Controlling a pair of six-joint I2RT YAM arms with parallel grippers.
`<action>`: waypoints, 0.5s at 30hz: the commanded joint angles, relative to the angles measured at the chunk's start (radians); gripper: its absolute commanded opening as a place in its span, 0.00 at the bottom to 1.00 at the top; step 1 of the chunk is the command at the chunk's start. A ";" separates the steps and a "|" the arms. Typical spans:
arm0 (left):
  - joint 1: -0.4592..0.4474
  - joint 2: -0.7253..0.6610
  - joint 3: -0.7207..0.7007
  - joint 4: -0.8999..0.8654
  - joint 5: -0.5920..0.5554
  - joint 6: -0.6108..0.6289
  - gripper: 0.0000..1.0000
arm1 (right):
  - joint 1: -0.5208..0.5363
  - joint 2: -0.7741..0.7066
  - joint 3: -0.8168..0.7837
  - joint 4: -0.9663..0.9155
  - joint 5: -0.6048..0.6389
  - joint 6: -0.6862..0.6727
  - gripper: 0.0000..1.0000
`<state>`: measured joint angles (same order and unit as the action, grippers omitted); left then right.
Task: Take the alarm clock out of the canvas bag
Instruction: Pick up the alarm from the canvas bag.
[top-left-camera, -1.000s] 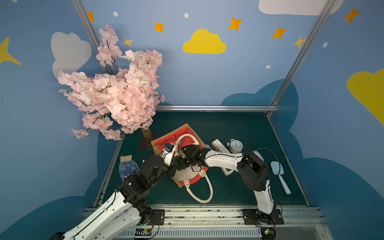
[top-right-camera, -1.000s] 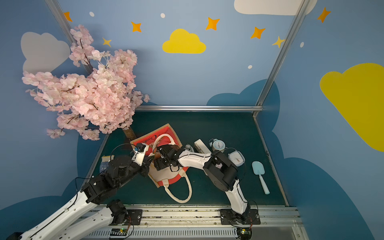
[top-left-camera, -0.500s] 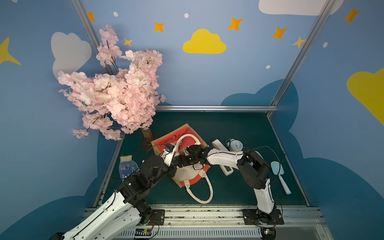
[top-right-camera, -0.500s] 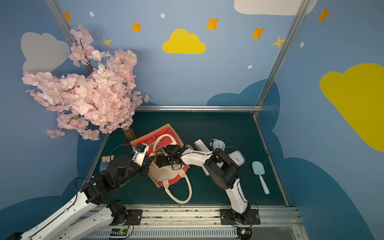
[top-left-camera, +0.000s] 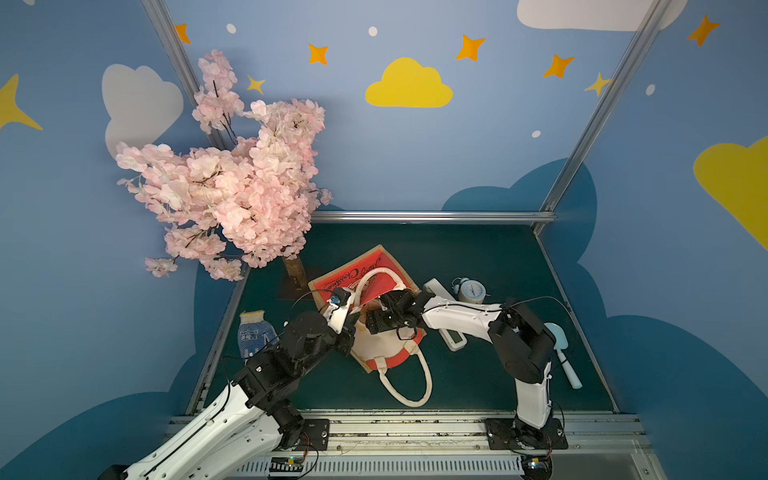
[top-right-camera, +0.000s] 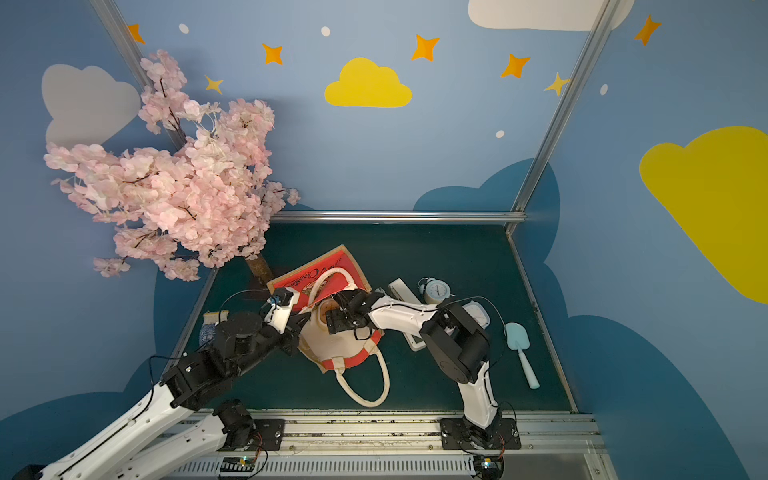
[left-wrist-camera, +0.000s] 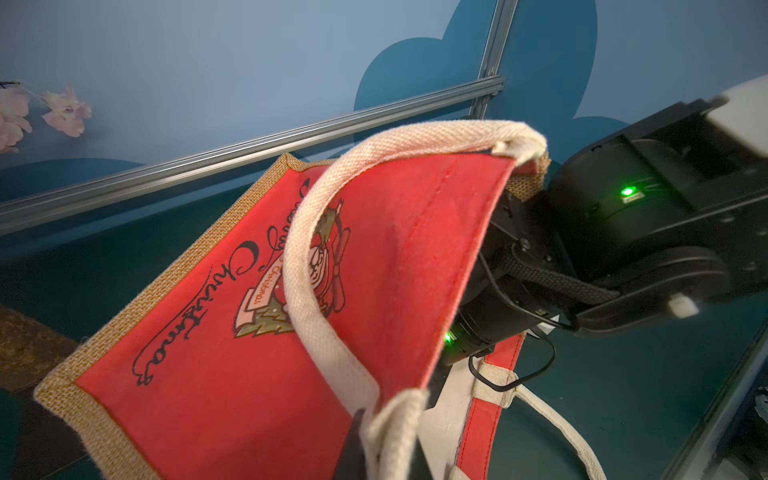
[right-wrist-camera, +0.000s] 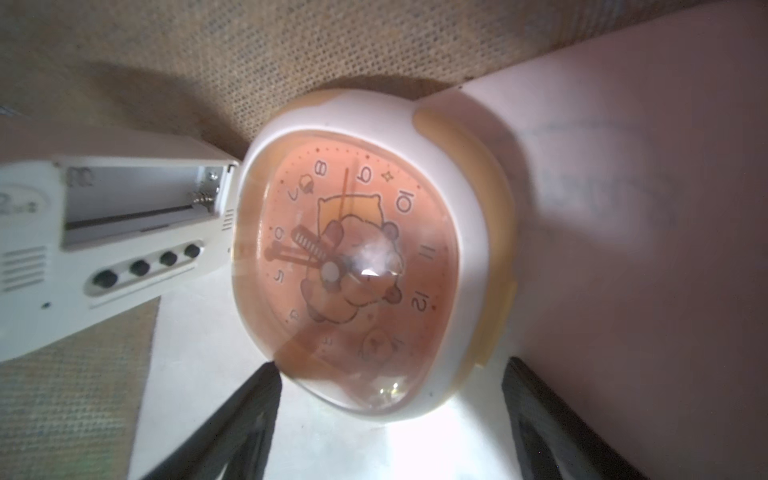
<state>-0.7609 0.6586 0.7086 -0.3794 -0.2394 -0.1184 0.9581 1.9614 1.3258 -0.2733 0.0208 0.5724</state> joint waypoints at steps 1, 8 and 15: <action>-0.002 -0.013 0.011 -0.014 0.014 0.008 0.11 | -0.028 -0.042 -0.013 -0.026 0.077 0.037 0.84; -0.003 0.010 0.024 -0.015 0.023 0.017 0.10 | -0.009 -0.057 -0.021 0.091 0.019 0.034 0.86; -0.002 0.017 0.010 -0.009 0.035 0.013 0.11 | -0.013 -0.059 -0.034 0.152 -0.014 0.078 0.86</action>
<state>-0.7620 0.6746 0.7105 -0.3721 -0.2245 -0.1078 0.9573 1.9518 1.2984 -0.1997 0.0238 0.6228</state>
